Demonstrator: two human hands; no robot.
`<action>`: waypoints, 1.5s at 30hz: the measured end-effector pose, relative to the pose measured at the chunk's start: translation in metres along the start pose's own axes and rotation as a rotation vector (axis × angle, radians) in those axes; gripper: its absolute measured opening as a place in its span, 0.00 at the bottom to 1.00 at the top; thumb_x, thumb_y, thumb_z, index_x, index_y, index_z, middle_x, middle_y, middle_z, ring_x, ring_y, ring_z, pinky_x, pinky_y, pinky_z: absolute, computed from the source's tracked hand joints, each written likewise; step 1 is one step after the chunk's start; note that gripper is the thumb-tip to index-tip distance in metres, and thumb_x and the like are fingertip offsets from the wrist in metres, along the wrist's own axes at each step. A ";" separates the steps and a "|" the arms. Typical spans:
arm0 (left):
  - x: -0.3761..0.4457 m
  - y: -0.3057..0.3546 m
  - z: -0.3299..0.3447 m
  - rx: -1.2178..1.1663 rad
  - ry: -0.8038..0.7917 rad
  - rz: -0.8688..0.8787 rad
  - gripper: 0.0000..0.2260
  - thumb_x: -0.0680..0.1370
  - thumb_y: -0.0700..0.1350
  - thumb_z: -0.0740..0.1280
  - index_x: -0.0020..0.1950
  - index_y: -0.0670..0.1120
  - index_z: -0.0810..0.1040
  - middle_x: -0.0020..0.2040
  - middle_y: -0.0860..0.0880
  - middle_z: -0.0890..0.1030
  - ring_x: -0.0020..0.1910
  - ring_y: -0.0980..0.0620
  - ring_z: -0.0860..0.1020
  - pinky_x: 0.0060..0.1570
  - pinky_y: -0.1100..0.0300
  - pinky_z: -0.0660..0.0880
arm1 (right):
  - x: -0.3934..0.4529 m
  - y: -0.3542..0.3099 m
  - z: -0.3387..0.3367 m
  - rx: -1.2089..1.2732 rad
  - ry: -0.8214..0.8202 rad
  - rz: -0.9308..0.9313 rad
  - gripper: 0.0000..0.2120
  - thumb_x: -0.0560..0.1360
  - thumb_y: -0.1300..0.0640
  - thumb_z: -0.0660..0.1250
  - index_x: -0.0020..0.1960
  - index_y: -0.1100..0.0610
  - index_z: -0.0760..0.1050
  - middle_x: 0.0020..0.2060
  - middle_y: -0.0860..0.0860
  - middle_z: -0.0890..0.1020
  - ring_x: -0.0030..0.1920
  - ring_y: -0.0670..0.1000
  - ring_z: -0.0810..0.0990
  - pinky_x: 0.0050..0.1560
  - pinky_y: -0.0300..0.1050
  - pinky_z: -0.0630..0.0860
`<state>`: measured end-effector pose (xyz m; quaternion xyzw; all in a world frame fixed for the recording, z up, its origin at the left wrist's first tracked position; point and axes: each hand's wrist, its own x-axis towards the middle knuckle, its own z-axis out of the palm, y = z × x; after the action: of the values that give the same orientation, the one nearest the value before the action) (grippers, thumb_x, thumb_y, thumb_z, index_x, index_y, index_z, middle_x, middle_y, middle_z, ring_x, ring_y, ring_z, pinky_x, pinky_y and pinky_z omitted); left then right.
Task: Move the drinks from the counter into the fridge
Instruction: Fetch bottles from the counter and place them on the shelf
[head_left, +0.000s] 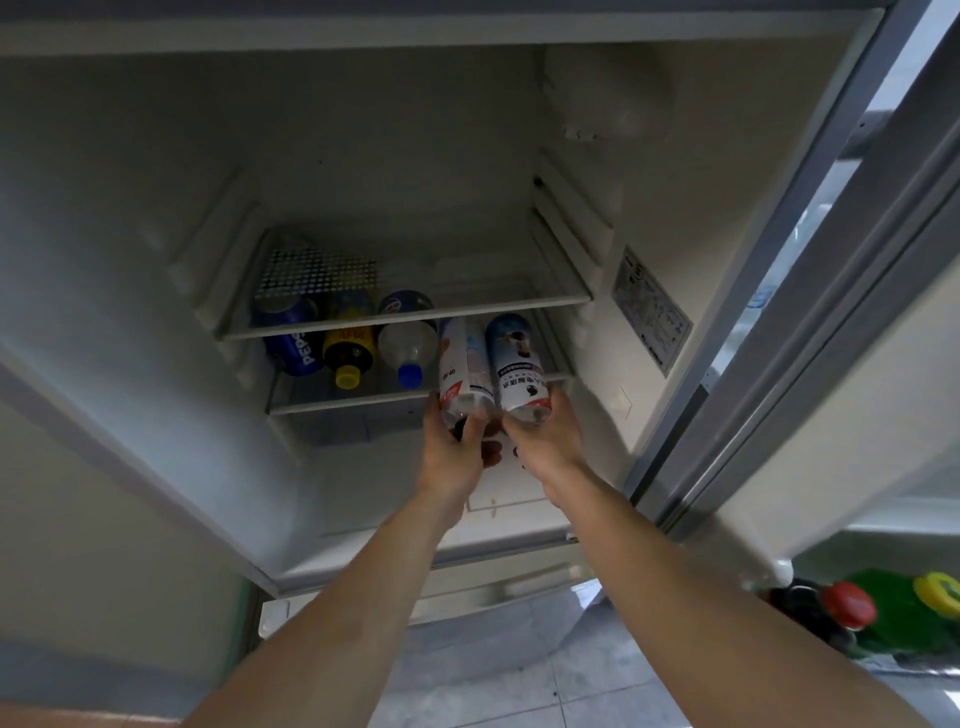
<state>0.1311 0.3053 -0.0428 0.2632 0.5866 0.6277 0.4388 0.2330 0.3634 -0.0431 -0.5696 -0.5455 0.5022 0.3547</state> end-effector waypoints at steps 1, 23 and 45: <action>0.004 0.000 0.000 0.029 -0.040 0.018 0.22 0.81 0.45 0.65 0.72 0.54 0.61 0.54 0.43 0.81 0.45 0.47 0.82 0.37 0.60 0.80 | 0.006 -0.001 0.000 -0.025 0.015 -0.023 0.36 0.71 0.53 0.76 0.74 0.48 0.62 0.62 0.48 0.77 0.61 0.52 0.78 0.59 0.50 0.79; 0.038 0.008 -0.018 1.430 0.094 0.607 0.32 0.76 0.48 0.71 0.77 0.50 0.60 0.73 0.45 0.66 0.71 0.41 0.67 0.65 0.44 0.71 | 0.036 -0.006 0.009 -0.402 0.053 -0.254 0.29 0.80 0.55 0.64 0.78 0.50 0.58 0.71 0.57 0.68 0.67 0.59 0.73 0.63 0.49 0.73; 0.074 0.022 -0.002 1.852 -0.178 0.388 0.41 0.77 0.49 0.61 0.80 0.44 0.35 0.80 0.43 0.37 0.79 0.43 0.36 0.75 0.38 0.41 | 0.075 -0.026 0.023 -0.806 -0.065 -0.328 0.40 0.75 0.62 0.68 0.80 0.56 0.49 0.77 0.56 0.60 0.77 0.59 0.59 0.73 0.56 0.64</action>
<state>0.0886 0.3699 -0.0354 0.6461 0.7617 -0.0472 -0.0131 0.1963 0.4375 -0.0379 -0.5521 -0.7921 0.2039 0.1617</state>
